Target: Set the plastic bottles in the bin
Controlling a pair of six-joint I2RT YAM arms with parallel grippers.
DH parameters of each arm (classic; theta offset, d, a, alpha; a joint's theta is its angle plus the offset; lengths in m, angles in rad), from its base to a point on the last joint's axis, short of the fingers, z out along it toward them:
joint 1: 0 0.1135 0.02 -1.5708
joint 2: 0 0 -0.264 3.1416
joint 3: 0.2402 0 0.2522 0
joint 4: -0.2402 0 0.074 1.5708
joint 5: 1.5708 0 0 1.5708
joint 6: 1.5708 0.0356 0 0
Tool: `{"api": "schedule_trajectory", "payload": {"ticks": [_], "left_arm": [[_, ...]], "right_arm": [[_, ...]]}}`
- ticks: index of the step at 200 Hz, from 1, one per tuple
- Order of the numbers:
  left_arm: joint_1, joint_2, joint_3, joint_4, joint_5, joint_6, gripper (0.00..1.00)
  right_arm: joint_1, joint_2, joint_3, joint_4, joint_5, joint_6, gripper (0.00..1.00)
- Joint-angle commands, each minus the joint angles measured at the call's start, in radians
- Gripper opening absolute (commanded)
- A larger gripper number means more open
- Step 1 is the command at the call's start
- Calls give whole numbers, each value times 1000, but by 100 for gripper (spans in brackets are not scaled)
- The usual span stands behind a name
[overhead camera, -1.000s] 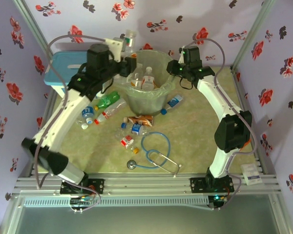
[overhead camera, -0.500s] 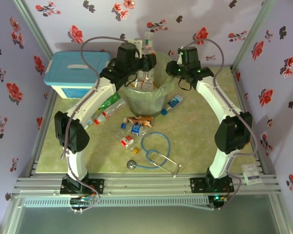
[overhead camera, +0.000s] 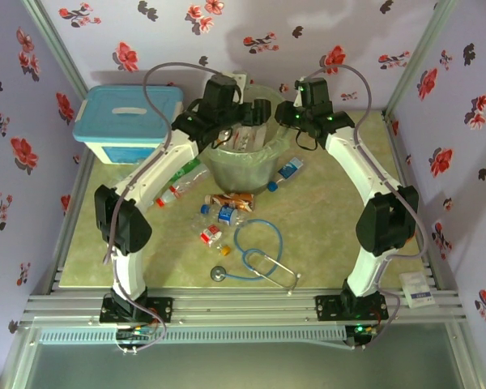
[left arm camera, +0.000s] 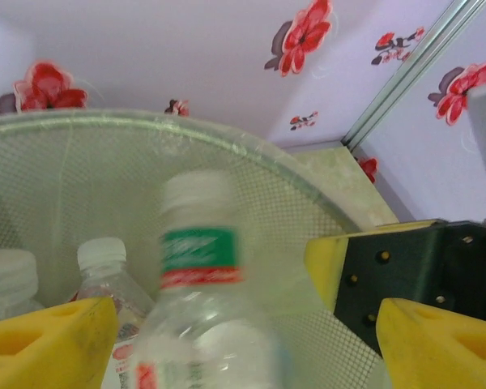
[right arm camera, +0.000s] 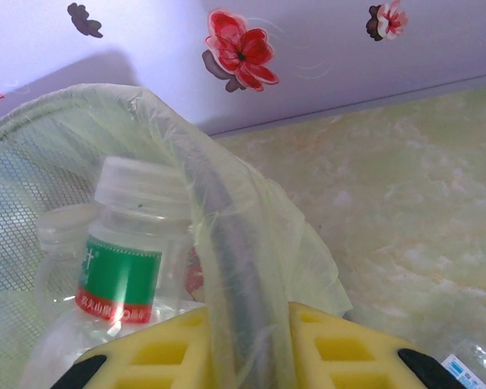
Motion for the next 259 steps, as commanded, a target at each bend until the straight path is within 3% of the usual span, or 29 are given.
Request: {"api": "schedule_trajectory", "payload": {"ticks": [1, 28, 66, 89, 96, 158, 232, 243, 259], "left_arm": [[-4, 8, 57, -26, -38, 55, 78], [-4, 33, 73, -60, -52, 75, 60], [-4, 106, 154, -137, -38, 108, 42], [-4, 178, 249, -238, -48, 99, 17], [-5, 192, 260, -267, -49, 95, 15], [-33, 344, 289, -390, 66, 107, 7], [-33, 269, 96, -240, 55, 97, 4], [-31, 238, 96, -221, 52, 106, 9], [-29, 200, 103, -202, 48, 123, 27]], "right_arm": [[7, -44, 5, -8, -6, -11, 26], [-4, -72, 15, -24, 4, -34, 27], [-7, -118, 34, -54, 19, -74, 28], [-7, -129, 33, -61, 17, -78, 28], [-6, -131, 30, -62, 19, -79, 28], [-10, -120, 23, -63, 15, -75, 27], [-10, -110, 20, -70, -6, -76, 28], [-14, -120, 22, -73, -1, -80, 28], [-34, -149, 5, -58, -11, -66, 30]]}}
